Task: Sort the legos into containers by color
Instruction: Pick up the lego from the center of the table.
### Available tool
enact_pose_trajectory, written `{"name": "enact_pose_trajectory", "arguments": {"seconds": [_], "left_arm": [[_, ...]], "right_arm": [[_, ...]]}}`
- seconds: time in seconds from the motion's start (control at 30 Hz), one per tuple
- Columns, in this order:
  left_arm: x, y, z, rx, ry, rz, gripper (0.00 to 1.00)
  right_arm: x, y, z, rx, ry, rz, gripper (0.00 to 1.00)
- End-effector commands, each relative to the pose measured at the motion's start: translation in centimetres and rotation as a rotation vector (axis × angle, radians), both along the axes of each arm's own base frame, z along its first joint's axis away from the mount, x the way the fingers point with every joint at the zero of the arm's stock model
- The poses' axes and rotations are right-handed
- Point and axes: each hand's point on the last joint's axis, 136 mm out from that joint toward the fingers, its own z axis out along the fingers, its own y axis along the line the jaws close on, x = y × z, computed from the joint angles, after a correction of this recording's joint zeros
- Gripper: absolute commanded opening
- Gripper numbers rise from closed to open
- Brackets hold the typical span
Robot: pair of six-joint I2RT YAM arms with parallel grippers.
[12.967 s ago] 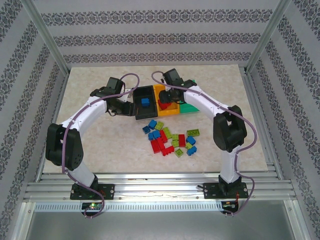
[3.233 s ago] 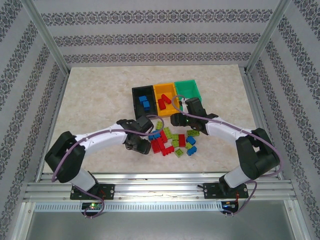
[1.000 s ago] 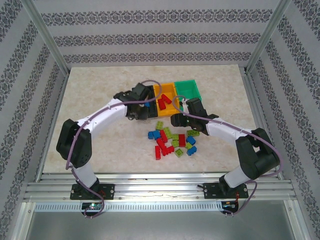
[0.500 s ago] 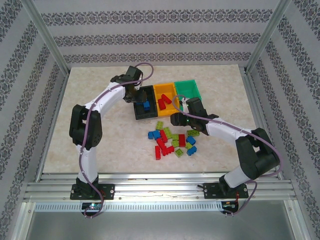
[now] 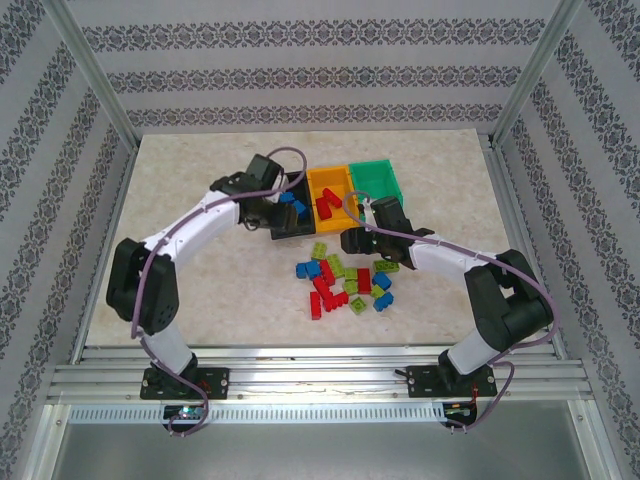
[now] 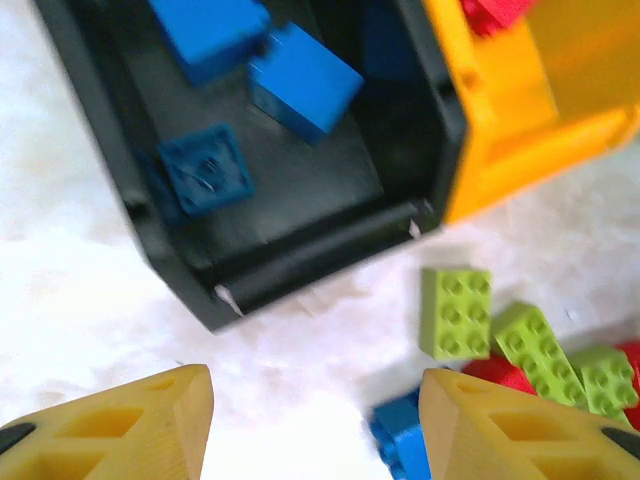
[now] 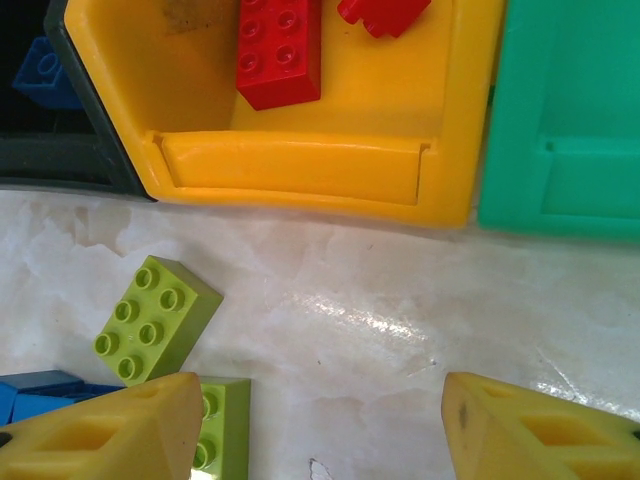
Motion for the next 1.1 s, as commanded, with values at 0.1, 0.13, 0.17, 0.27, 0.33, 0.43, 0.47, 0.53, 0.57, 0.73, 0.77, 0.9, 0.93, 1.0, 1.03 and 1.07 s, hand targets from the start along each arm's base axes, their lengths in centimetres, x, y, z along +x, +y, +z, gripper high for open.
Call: {"name": "enact_pose_trajectory", "arguments": {"seconds": [0.1,0.13,0.17,0.27,0.33,0.43,0.47,0.53,0.57,0.73,0.77,0.9,0.93,1.0,1.03,1.07], "left_arm": [[-5.3,-4.6,-2.4,-0.074,0.022,-0.170,0.57],[-6.1,-5.1,-2.8,-0.061,0.019,-0.213,0.57],[-6.7,-5.5,-3.2,-0.052,0.017,-0.254,0.58],[-7.8,-5.3,-4.6,0.026,0.052,-0.306,0.59],[-8.1,-4.8,-5.2,0.075,0.064,-0.320,0.59],[-8.2,-4.8,-5.7,0.082,0.051,-0.348,0.60],[-8.4,-4.8,-6.0,0.082,0.056,-0.362,0.60],[-8.6,-4.9,-6.4,0.095,0.072,-0.398,0.60],[-8.7,-4.9,-6.7,0.103,0.078,-0.417,0.60],[-9.2,-4.5,-8.4,0.165,0.110,-0.512,0.60],[-9.2,-4.3,-8.6,0.180,0.111,-0.521,0.61],[-8.7,-4.2,-9.5,0.223,0.113,-0.573,0.63],[-8.5,-4.2,-9.6,0.235,0.112,-0.583,0.63],[-8.1,-4.4,-9.9,0.245,0.106,-0.597,0.63],[-8.0,-4.5,-9.9,0.244,0.101,-0.610,0.63],[-7.9,-4.7,-10.0,0.243,0.098,-0.619,0.64]], "right_arm": [[0.3,0.4,0.0,0.032,0.004,0.000,0.65],[0.2,0.4,-0.1,0.032,0.011,0.002,0.65],[0.2,0.5,0.0,0.034,0.013,0.003,0.65],[0.2,0.5,0.1,0.044,0.008,0.002,0.65],[0.3,0.6,0.0,0.042,0.010,0.002,0.65],[0.2,0.6,0.1,0.042,0.010,0.004,0.65],[0.2,0.5,0.2,0.045,0.007,0.002,0.65],[0.2,0.4,0.3,0.043,0.003,-0.002,0.65],[0.2,0.4,0.2,0.040,0.004,0.000,0.65],[0.1,0.5,0.5,0.048,0.000,0.000,0.65],[0.1,0.4,0.5,0.047,-0.001,-0.002,0.65],[0.1,0.4,0.4,0.046,0.001,0.001,0.65],[0.1,0.4,0.4,0.045,0.000,-0.001,0.65],[0.1,0.3,0.3,0.040,0.002,-0.002,0.65],[0.2,0.3,0.2,0.037,0.003,-0.004,0.65],[0.2,0.3,0.3,0.038,0.003,-0.003,0.65]]}}
